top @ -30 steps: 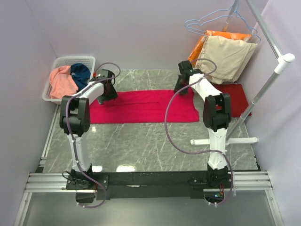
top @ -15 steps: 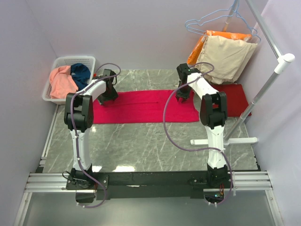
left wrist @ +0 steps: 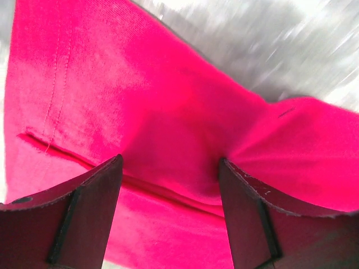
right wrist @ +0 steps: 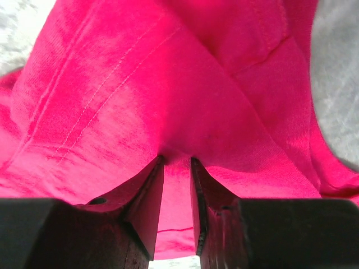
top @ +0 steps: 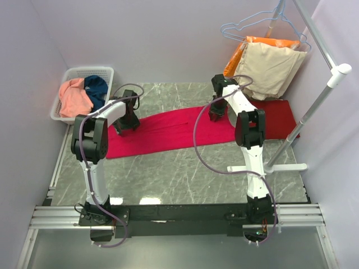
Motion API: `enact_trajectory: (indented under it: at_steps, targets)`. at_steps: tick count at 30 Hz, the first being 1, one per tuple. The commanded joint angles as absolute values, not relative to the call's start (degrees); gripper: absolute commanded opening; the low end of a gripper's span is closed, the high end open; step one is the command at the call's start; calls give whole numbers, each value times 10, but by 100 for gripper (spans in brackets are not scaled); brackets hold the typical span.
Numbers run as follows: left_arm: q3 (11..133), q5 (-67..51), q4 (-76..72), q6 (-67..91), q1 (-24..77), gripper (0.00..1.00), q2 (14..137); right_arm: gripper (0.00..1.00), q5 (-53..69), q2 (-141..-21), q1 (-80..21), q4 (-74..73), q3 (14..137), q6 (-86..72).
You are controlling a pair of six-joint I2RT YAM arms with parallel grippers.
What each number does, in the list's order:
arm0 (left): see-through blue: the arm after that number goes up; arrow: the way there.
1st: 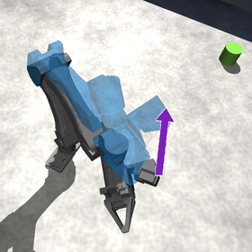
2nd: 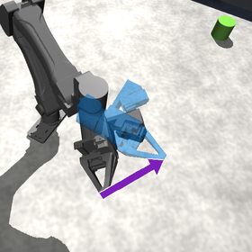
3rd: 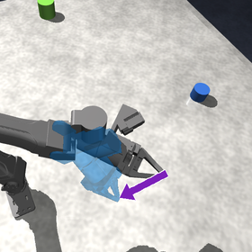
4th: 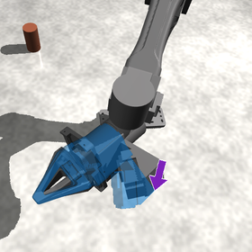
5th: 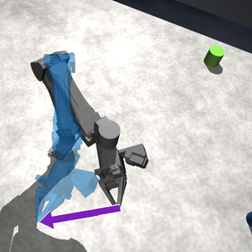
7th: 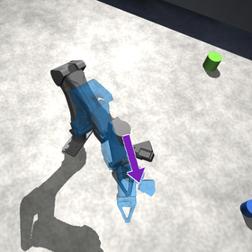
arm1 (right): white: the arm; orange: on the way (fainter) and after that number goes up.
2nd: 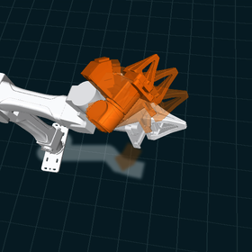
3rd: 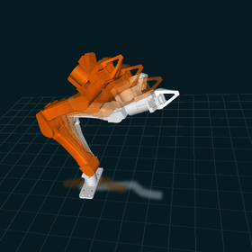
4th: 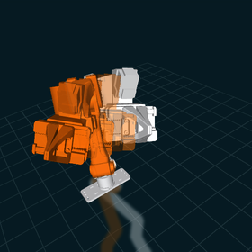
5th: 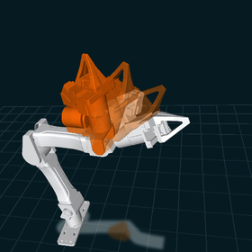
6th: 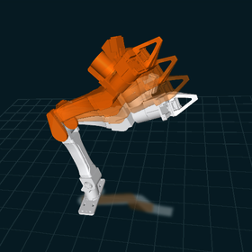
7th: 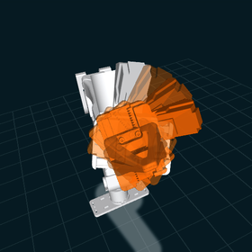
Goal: Fold and stack the t-shirts
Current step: Fold the tshirt
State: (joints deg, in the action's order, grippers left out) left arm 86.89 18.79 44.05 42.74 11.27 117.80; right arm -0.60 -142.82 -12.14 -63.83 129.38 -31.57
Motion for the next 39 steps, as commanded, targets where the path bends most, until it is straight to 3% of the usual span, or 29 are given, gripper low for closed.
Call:
enact_trajectory:
  at_steps: [1,11,22,29,39]
  targets:
    - [827,198,511,429,126,74,1144,33,30,-1449,-109,-611,1323,-305]
    - [742,197,499,463,145,75,1073,36,87,-1408,-108,-512,1330,-295]
    - [841,246,482,480,145,76,1062,36,62,-1239,-115,-418,1259,-243]
    - [873,55,350,323,174,77,1056,37,-12,-1128,-125,-432,1170,-239]
    - [1080,-61,301,163,287,77,1243,36,-91,-973,-123,-481,1011,-280]
